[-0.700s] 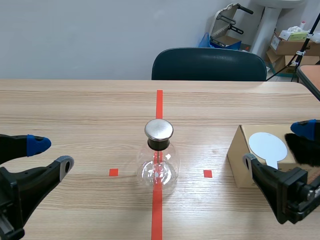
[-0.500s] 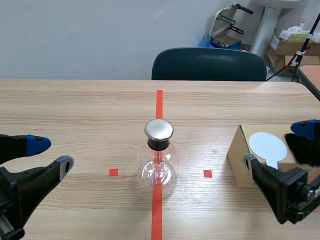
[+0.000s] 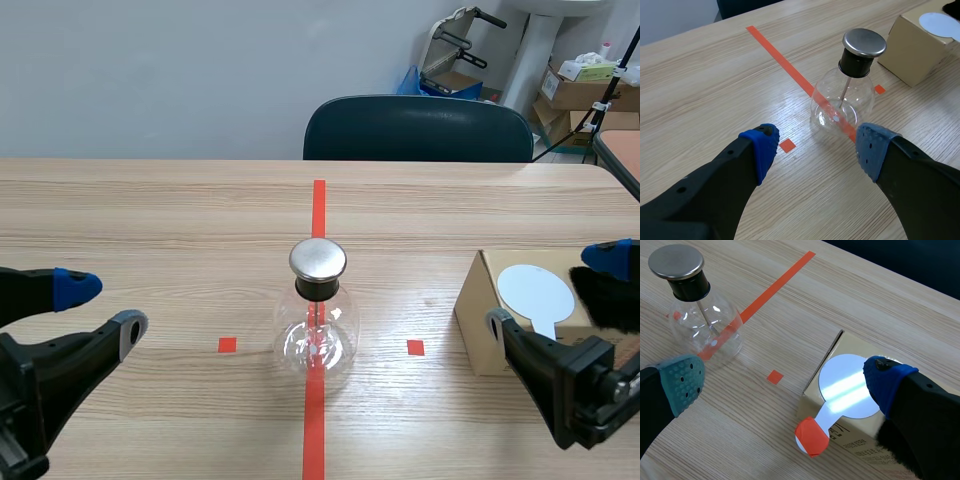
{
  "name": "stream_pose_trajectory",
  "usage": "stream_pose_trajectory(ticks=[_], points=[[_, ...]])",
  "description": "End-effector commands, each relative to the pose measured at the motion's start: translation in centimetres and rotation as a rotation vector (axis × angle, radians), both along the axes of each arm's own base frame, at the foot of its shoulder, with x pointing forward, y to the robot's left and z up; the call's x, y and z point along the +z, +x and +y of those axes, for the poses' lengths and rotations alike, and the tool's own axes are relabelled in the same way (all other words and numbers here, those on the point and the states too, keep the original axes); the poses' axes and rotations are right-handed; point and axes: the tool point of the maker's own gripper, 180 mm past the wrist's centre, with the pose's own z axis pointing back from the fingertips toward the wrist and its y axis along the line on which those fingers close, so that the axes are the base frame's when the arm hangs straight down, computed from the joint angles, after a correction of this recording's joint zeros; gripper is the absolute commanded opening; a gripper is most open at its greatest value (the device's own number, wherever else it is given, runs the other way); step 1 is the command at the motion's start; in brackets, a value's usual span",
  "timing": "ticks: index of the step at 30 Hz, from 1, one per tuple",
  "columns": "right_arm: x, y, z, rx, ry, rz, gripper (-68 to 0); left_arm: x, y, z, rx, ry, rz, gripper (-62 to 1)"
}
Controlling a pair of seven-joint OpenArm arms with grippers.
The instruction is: Do the electroscope experiment
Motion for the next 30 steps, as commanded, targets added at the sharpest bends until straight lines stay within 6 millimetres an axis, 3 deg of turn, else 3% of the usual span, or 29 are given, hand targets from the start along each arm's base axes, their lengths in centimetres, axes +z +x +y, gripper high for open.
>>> stream_pose_trajectory(ticks=[1, 6, 11, 17, 25, 30], points=[[1.0, 0.3, 0.4, 0.023, -0.009, -0.042, 0.4, 0.6, 0.1, -0.3, -0.002, -0.019, -0.021, -25.3], [-0.1, -0.9, 1.0, 0.106, -0.185, -0.044, 0.4, 0.4, 0.1, -0.3, -0.011, 0.005, -0.024, -25.3], [-2.2, -4.7, 1.6, 0.256, -0.44, -0.036, 0.4, 0.2, -0.1, -0.3, -0.033, 0.039, -0.025, -25.1], [-3.8, -7.4, -0.8, 0.272, -0.852, -0.181, 0.4, -0.3, -0.8, -1.3, -0.115, 0.059, -0.004, -25.1], [-6.2, -7.7, -2.8, 0.218, -1.102, -0.342, 0.4, -0.8, -3.0, -3.6, -0.256, 0.038, 0.033, -25.1], [-6.9, -6.2, -3.3, 0.129, -1.175, -0.435, 0.4, -0.4, -4.6, -5.2, -0.337, -0.025, 0.032, -25.1]])
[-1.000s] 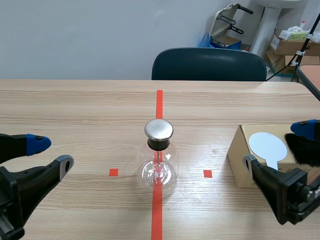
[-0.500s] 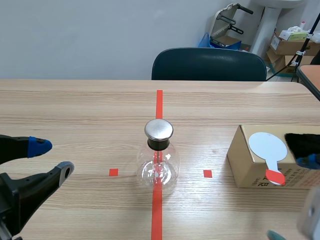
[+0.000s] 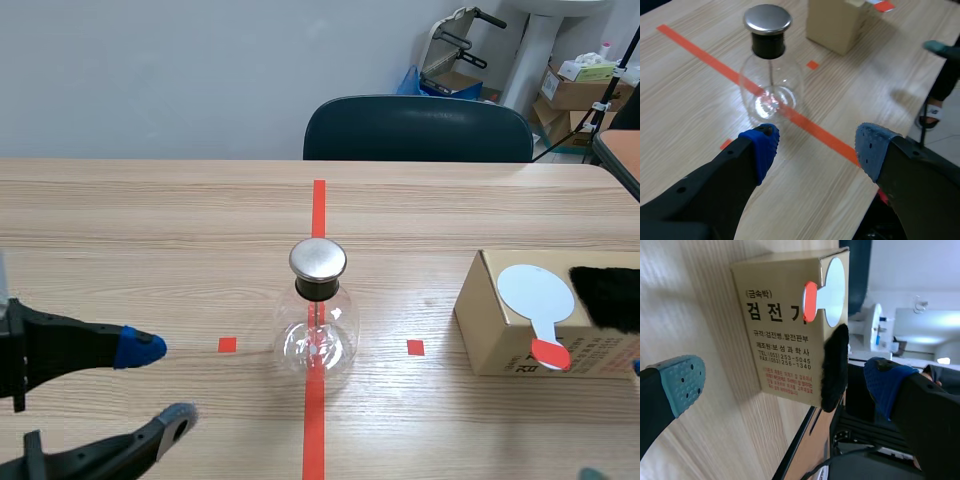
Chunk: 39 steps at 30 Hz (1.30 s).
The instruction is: Do the electroscope experiment
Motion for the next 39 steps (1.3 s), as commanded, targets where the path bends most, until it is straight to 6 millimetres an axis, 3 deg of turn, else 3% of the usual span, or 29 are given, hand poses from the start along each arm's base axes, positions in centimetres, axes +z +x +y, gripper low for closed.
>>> stream_pose_trajectory(ticks=[1, 11, 19, 29, 39], points=[[1.3, 1.5, 0.1, 0.01, -0.001, -0.071, 0.4, 0.9, -0.3, -0.7, -0.014, -0.05, -0.004, -25.1], [1.4, 4.5, 1.1, -0.029, 0.017, -0.163, 0.4, 1.5, -2.9, -2.4, -0.126, -0.138, 0.044, -25.1], [1.4, 6.4, 1.4, -0.046, 0.015, -0.193, 0.4, 1.8, -3.1, -2.7, -0.138, -0.149, 0.046, -25.1], [-0.2, 8.0, 0.7, -0.055, -0.011, -0.168, 0.4, 3.1, -3.5, -3.6, -0.171, -0.181, 0.03, -25.1], [-0.4, 8.6, 2.0, -0.025, 0.006, -0.174, 0.4, 3.3, -3.6, -3.7, -0.175, -0.206, 0.048, -25.1]])
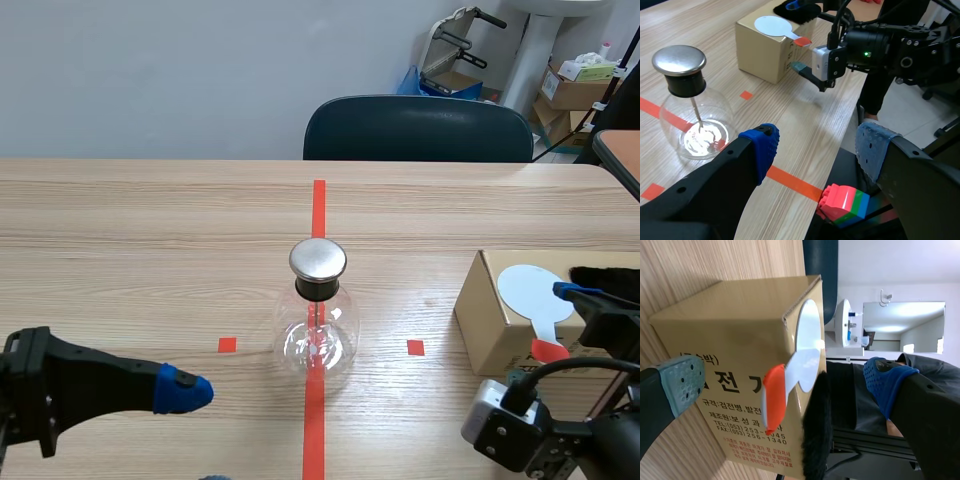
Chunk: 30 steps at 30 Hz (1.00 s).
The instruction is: Do the electroscope experiment
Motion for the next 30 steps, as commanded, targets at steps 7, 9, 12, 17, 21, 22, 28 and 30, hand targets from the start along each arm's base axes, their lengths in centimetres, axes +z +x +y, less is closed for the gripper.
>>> stream_pose_trajectory(ticks=[7, 9, 12, 17, 21, 22, 28, 30], points=[[0.85, 0.55, -0.39, -0.008, -0.008, -0.032, 0.4, 1.31, 0.12, -0.54, 0.002, -0.055, -0.01, -25.1], [0.85, 0.54, -0.37, -0.006, -0.01, -0.032, 0.4, 1.48, 0.16, -0.56, 0.004, -0.064, -0.014, -25.1], [0.85, 0.54, -0.37, -0.006, -0.011, -0.032, 0.4, 1.54, 0.18, -0.56, 0.004, -0.067, -0.015, -25.1], [0.84, 0.53, -0.3, -0.001, -0.017, -0.032, 0.4, 1.54, 0.23, -0.54, 0.006, -0.066, -0.017, -25.1], [0.83, 0.52, -0.23, 0.004, -0.023, -0.032, 0.4, 1.59, 0.4, -0.5, 0.01, -0.064, -0.026, -25.1], [0.83, 0.52, -0.23, 0.005, -0.024, -0.032, 0.4, 1.6, 0.48, -0.5, 0.01, -0.062, -0.029, -25.1], [0.82, 0.53, -0.3, 0.001, -0.026, -0.032, -12.2, 1.63, 0.61, -0.5, 0.008, -0.059, -0.035, -25.1], [0.81, 0.53, -0.35, -0.002, -0.027, -0.032, -18.6, 1.6, 0.56, -0.51, 0.006, -0.058, -0.033, -25.1]])
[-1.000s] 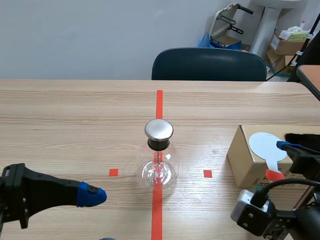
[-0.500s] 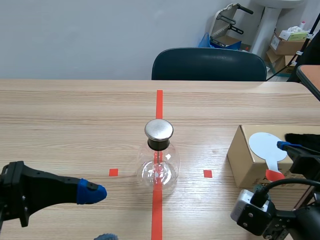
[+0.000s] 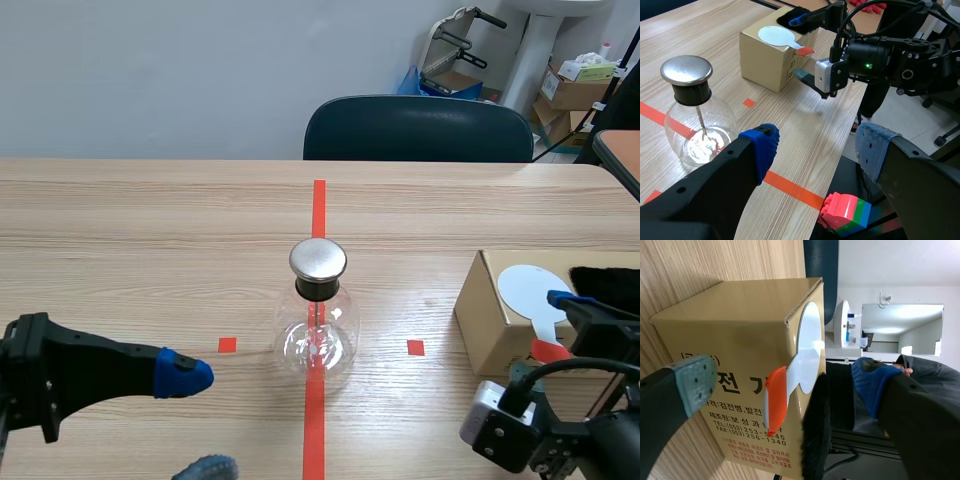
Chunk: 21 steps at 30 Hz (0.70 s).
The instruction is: Do the electroscope experiment
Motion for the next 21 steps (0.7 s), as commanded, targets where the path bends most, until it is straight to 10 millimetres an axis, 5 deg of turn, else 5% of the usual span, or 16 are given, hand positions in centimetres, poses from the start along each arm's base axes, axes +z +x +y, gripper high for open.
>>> stream_pose_trajectory(ticks=[1, 13, 21], points=[[0.85, 0.54, -0.33, -0.003, -0.01, -0.031, -22.1, 1.06, -0.04, -0.51, -0.006, -0.039, -0.013, -25.1], [0.85, 0.54, -0.32, -0.003, -0.01, -0.032, -65.2, 1.08, -0.05, -0.52, -0.006, -0.04, -0.013, -25.1], [0.85, 0.55, -0.36, -0.005, -0.009, -0.032, -66.9, 1.09, -0.04, -0.52, -0.006, -0.041, -0.013, -25.1]])
